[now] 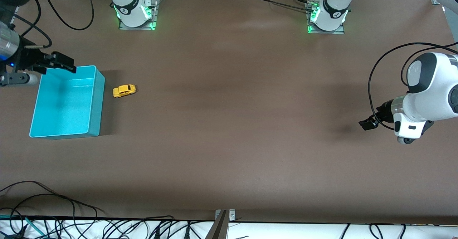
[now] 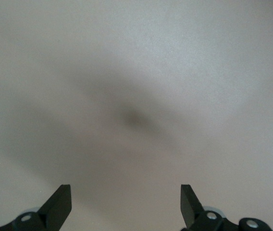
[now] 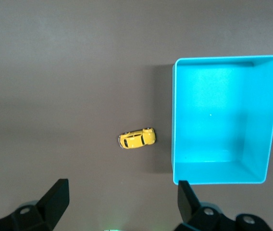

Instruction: Wind up and store yellow beetle car

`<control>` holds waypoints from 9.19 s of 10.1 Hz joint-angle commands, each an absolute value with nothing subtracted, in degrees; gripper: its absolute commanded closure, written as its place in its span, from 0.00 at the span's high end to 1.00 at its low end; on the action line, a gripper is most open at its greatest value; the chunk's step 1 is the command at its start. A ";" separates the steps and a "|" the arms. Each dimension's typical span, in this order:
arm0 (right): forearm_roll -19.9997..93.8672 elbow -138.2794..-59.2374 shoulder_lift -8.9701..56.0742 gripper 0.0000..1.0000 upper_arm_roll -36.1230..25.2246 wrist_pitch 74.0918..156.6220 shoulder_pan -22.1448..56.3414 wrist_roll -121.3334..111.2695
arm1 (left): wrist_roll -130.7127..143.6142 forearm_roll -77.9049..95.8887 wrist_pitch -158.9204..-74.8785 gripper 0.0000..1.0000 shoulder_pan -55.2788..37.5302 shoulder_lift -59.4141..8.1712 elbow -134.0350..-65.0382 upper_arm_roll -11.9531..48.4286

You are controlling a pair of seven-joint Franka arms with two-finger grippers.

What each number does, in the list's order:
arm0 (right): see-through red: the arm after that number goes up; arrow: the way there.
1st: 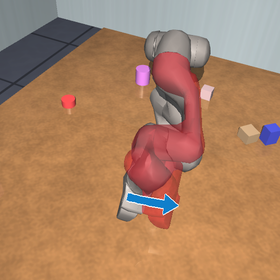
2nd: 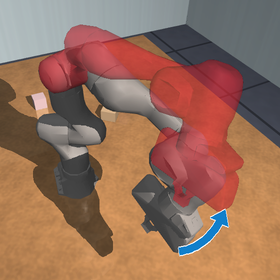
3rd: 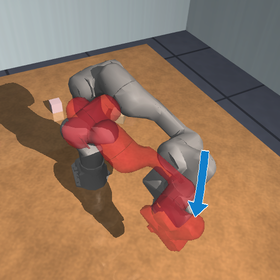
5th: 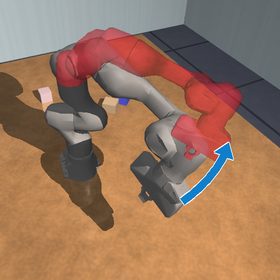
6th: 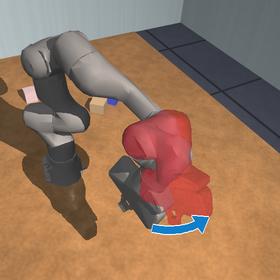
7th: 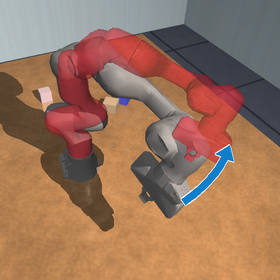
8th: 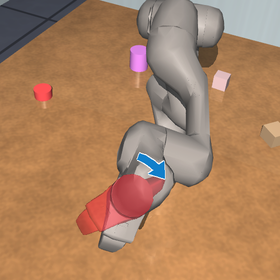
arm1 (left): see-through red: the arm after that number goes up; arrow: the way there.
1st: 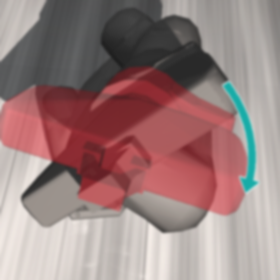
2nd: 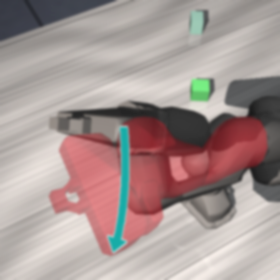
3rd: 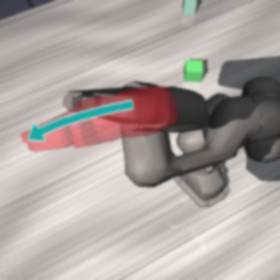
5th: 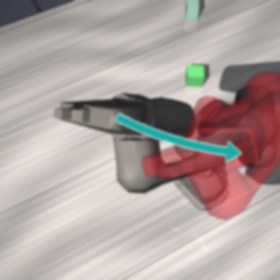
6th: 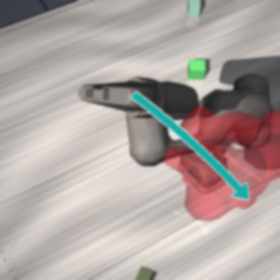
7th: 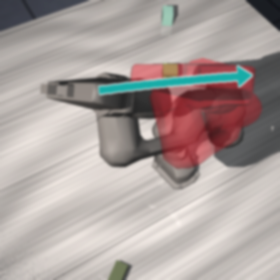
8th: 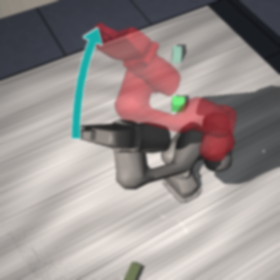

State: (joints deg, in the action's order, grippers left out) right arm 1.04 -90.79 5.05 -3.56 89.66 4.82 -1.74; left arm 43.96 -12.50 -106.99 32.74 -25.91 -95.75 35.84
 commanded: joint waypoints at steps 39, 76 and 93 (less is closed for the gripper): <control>0.97 -150.29 11.87 0.50 23.20 163.92 -23.91 -95.27 | 42.54 -11.60 -103.89 1.00 31.29 -26.46 -94.75 35.86; 1.76 -113.20 26.90 1.00 17.49 120.77 -44.12 -125.07 | 11.87 -7.21 -89.74 1.00 33.57 -18.19 -85.87 35.68; 6.77 -109.00 -6.41 1.00 16.35 99.60 -19.79 -40.67 | 4.04 1.84 -97.03 1.00 6.15 -6.33 -97.12 3.95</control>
State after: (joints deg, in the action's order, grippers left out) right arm 5.84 -110.93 -4.78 17.46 102.46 -22.01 -48.48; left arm 5.67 0.27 -94.78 6.32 -10.45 -92.34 5.29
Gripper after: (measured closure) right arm 0.000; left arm 0.000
